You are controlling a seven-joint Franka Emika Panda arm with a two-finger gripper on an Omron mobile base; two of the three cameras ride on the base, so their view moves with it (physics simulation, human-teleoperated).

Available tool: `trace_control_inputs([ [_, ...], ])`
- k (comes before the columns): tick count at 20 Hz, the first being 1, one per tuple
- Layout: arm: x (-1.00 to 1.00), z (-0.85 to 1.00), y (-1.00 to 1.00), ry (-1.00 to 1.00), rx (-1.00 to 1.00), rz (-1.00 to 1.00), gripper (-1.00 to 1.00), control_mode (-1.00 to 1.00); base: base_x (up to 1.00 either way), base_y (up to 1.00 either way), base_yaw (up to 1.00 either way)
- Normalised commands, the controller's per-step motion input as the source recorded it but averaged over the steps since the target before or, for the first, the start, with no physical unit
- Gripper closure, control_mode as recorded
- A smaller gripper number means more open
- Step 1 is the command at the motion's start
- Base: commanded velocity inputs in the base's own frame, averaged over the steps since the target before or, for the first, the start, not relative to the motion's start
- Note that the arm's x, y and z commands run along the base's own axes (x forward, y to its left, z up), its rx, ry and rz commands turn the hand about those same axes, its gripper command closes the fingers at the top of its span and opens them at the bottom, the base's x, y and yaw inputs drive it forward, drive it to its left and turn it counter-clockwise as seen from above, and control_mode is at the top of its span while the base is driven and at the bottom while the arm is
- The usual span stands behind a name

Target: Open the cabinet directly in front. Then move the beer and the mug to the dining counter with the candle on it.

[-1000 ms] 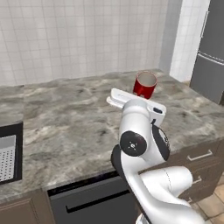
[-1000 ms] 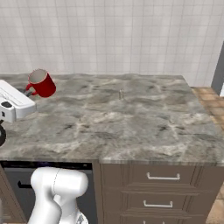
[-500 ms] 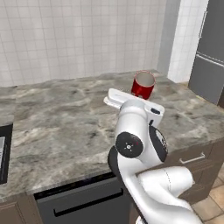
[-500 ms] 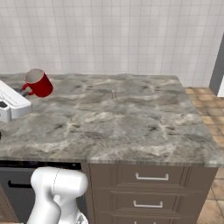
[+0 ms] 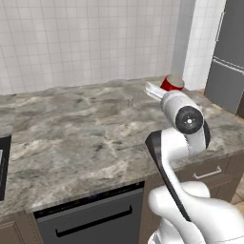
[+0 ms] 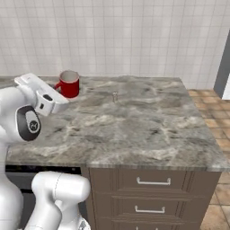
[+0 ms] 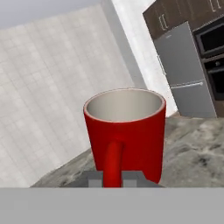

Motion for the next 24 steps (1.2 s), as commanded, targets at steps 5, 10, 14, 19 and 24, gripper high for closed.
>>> trace_control_inputs([
  [5, 0.56, -0.21, -0.29, 0.26, 0.01, 0.18, 1.00, -1.00, 0.00, 0.00, 0.00],
  [10, 0.04, -0.53, -0.10, 0.41, 0.00, 0.23, 1.00, -1.00, 0.00, 0.00, 0.00],
  [14, 0.15, -0.12, 0.00, 0.32, 0.00, 0.19, 1.00, -1.00, 0.00, 0.00, 0.00],
  [19, 0.02, -0.35, 0.09, 0.03, -0.11, 0.01, 1.00, -1.00, 0.00, 0.00, 0.00],
  [24, 0.10, -0.85, 0.30, 0.07, -0.26, 0.01, 1.00, -1.00, 0.00, 0.00, 0.00],
])
